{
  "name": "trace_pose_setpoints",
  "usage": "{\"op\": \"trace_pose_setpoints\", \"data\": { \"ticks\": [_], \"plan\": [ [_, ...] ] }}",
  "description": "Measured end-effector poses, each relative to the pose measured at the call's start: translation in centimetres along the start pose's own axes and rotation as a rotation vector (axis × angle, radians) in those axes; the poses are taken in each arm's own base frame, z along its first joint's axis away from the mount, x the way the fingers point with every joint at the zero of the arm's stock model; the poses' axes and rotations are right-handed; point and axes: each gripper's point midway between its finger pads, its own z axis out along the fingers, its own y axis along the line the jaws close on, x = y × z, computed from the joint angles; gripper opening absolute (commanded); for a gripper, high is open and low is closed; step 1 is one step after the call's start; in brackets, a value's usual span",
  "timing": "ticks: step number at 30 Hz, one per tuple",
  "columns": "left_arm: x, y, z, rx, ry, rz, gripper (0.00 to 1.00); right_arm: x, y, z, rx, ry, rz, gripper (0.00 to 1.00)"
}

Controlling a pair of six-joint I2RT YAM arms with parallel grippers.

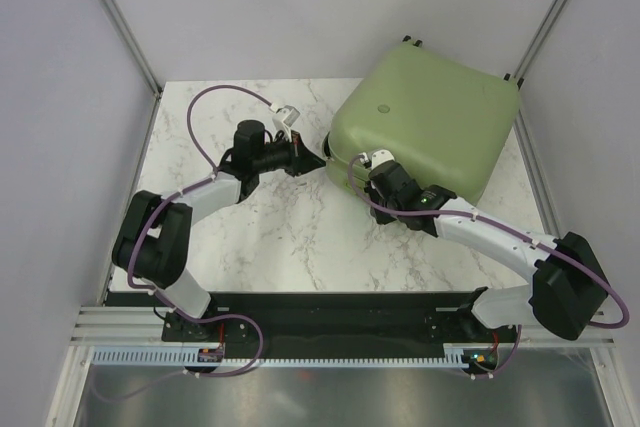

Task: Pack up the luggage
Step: Zip the luggage at the center of the board.

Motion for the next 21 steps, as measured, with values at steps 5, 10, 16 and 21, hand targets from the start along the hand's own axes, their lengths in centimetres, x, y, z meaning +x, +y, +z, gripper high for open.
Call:
{"op": "trace_pose_setpoints", "data": {
  "ticks": [5, 10, 16, 21],
  "plan": [
    [-0.2, 0.1, 0.2, -0.002, 0.001, -0.002, 0.02, 0.0, 0.0, 0.0, -0.003, 0.000, 0.003, 0.00],
    [-0.3, 0.6, 0.9, -0.008, 0.018, -0.036, 0.02, 0.0, -0.1, 0.1, -0.007, 0.002, 0.014, 0.00],
    [-0.4, 0.7, 1.2, -0.009, 0.021, -0.062, 0.02, 0.0, -0.1, 0.2, -0.007, -0.002, 0.025, 0.00],
    [0.0, 0.7, 1.1, -0.006, 0.012, -0.060, 0.02, 0.1, -0.1, 0.2, -0.012, 0.001, 0.020, 0.02]
  ]
}}
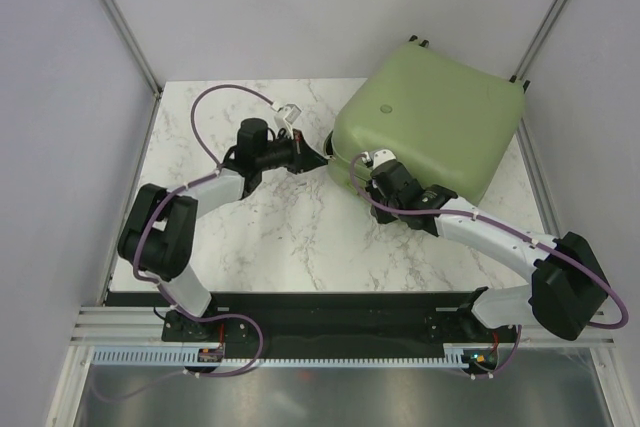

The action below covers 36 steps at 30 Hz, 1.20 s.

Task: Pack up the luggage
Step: Zip the luggage at the center of the board.

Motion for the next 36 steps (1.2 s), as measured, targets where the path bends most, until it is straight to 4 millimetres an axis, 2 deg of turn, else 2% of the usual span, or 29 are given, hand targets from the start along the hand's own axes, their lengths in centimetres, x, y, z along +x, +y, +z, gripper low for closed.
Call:
{"op": "trace_pose_setpoints", "data": {
  "ticks": [3, 4, 6, 7, 9, 12, 17, 20, 23, 24, 26, 28, 29, 31, 32, 33, 36],
  "plan": [
    [0.3, 0.0, -0.3, -0.001, -0.015, 0.010, 0.02, 0.0, 0.1, 0.0, -0.007, 0.002, -0.010, 0.27],
    [0.5, 0.0, -0.5, -0.004, -0.022, 0.014, 0.02, 0.0, 0.2, -0.1, -0.015, 0.005, -0.014, 0.39],
    [0.9, 0.2, -0.8, -0.020, -0.030, 0.013, 0.02, -0.2, 0.3, -0.6, -0.017, 0.027, -0.003, 0.51],
    [1.5, 1.1, -1.1, -0.063, -0.030, 0.003, 0.02, 0.1, 0.3, -1.5, -0.019, 0.067, 0.002, 0.56],
    [1.6, 3.0, -1.7, -0.133, -0.063, -0.007, 0.02, 0.3, 0.6, -3.1, -0.040, 0.122, -0.002, 0.58],
    [0.9, 4.1, -2.4, -0.190, -0.111, 0.004, 0.02, -0.9, 1.4, -4.4, -0.077, 0.139, 0.002, 0.60],
    [1.0, 4.4, -3.0, -0.216, -0.134, 0.010, 0.02, -2.5, 1.8, -5.5, -0.095, 0.156, 0.014, 0.67],
    [1.1, 4.2, -3.0, -0.216, -0.135, 0.014, 0.02, -4.7, 1.1, -6.7, -0.064, 0.123, 0.089, 0.68],
    [1.2, 4.1, -2.9, -0.212, -0.131, 0.022, 0.02, -8.0, 0.0, -8.3, -0.049, 0.080, 0.245, 0.69],
    [1.3, 3.9, -2.9, -0.211, -0.128, 0.027, 0.02, -9.2, -0.6, -8.9, -0.048, 0.061, 0.303, 0.70],
    [1.6, 3.6, -2.9, -0.206, -0.117, 0.039, 0.02, -11.9, -3.4, -10.0, -0.010, -0.019, 0.415, 0.71],
    [2.2, 3.2, -3.0, -0.211, -0.096, 0.059, 0.02, -13.9, -9.6, -10.8, 0.121, -0.117, 0.540, 0.71],
    [2.7, 2.8, -2.9, -0.210, -0.080, 0.072, 0.02, -13.8, -13.1, -11.0, 0.205, -0.136, 0.604, 0.71],
    [3.6, 2.0, -2.7, -0.210, -0.048, 0.099, 0.02, -12.4, -17.9, -11.1, 0.321, -0.129, 0.693, 0.70],
    [4.1, 1.5, -2.6, -0.206, -0.028, 0.116, 0.02, -11.5, -19.2, -11.1, 0.353, -0.112, 0.710, 0.70],
    [4.6, 1.0, -2.6, -0.204, -0.010, 0.131, 0.02, -10.9, -19.6, -11.0, 0.361, -0.095, 0.707, 0.70],
    [5.8, -0.6, -2.7, -0.185, 0.039, 0.159, 0.02, -10.9, -19.1, -10.9, 0.335, -0.086, 0.641, 0.69]
  ]
}}
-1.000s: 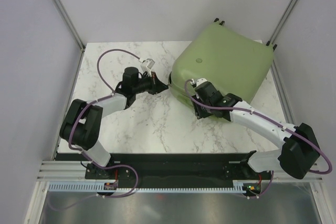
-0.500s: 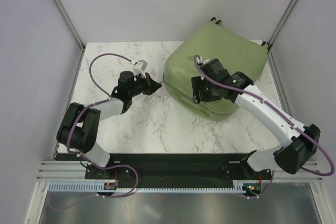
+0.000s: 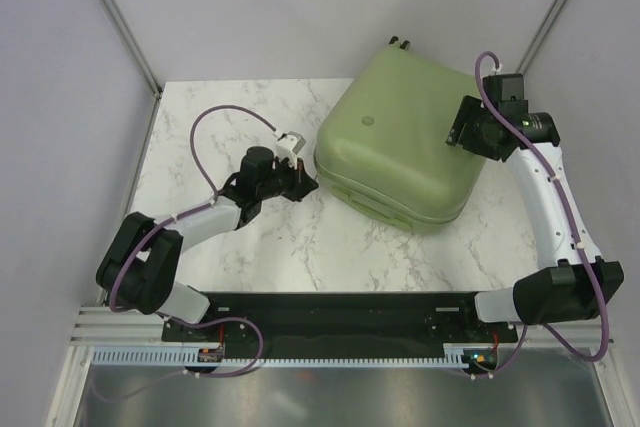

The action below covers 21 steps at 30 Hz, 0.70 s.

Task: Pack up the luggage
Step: Zip the luggage at the center of the board.

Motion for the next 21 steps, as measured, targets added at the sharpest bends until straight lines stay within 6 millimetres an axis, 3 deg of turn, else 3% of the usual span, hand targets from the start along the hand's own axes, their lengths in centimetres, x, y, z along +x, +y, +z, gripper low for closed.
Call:
{"op": "trace_pose_setpoints", "data": {
  "ticks": [4, 8, 16, 21],
  "plan": [
    [0.9, -1.7, -0.5, 0.027, 0.041, 0.028, 0.02, 0.1, 1.0, -1.0, -0.061, -0.011, -0.071, 0.70],
    [1.8, -3.4, -0.9, 0.063, 0.075, 0.044, 0.02, 0.9, 4.5, -2.4, -0.184, -0.006, -0.166, 0.70],
    [3.8, -7.8, -1.0, 0.162, 0.146, 0.113, 0.02, 1.8, 15.8, -5.6, -0.473, -0.068, -0.323, 0.70],
    [5.1, -11.3, -1.2, 0.250, 0.191, 0.183, 0.02, 2.0, 21.6, -3.9, -0.599, -0.084, -0.301, 0.70]
  ]
}}
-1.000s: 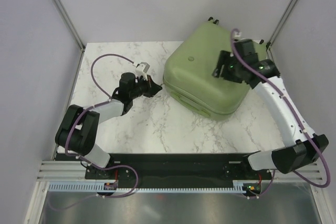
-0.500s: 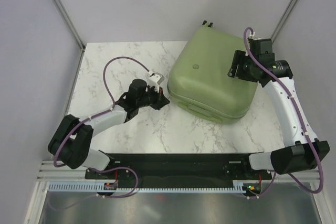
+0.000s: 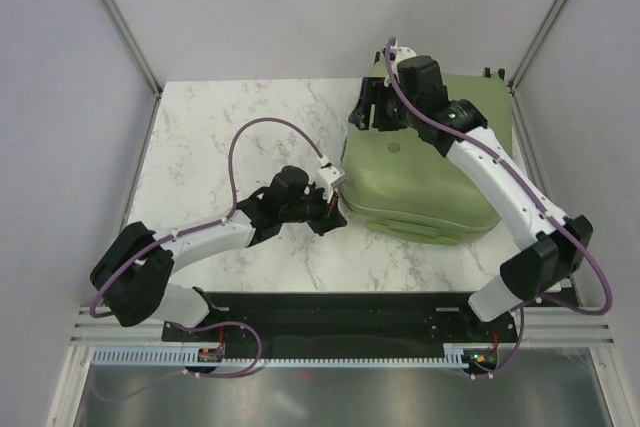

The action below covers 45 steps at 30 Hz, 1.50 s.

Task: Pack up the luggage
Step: Zip the luggage at the center of the board.

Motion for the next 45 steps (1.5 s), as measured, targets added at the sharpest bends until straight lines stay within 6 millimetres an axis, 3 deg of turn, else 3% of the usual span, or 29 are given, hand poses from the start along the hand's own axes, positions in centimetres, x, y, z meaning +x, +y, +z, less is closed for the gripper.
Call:
{"op": "trace_pose_setpoints", "data": {
  "ticks": [4, 7, 13, 28, 45],
  "plan": [
    [0.2, -0.9, 0.0, 0.023, 0.014, 0.024, 0.02, 0.4, 1.9, 5.2, -0.040, 0.022, -0.013, 0.70],
    [0.0, -0.9, -0.2, 0.021, 0.009, 0.034, 0.02, 1.8, 2.5, 8.7, -0.042, 0.066, -0.022, 0.70],
    [0.0, -0.8, -0.3, 0.015, 0.009, 0.043, 0.02, 3.2, 2.1, 12.4, 0.011, 0.126, -0.041, 0.69],
    [-0.9, 1.2, -1.1, -0.083, -0.024, -0.047, 0.02, 4.6, 1.3, 11.1, 0.090, 0.119, -0.116, 0.69],
    [-1.3, 4.9, -2.8, -0.238, -0.058, -0.203, 0.02, 3.5, 1.3, 11.0, 0.088, 0.040, -0.116, 0.69]
  ]
}}
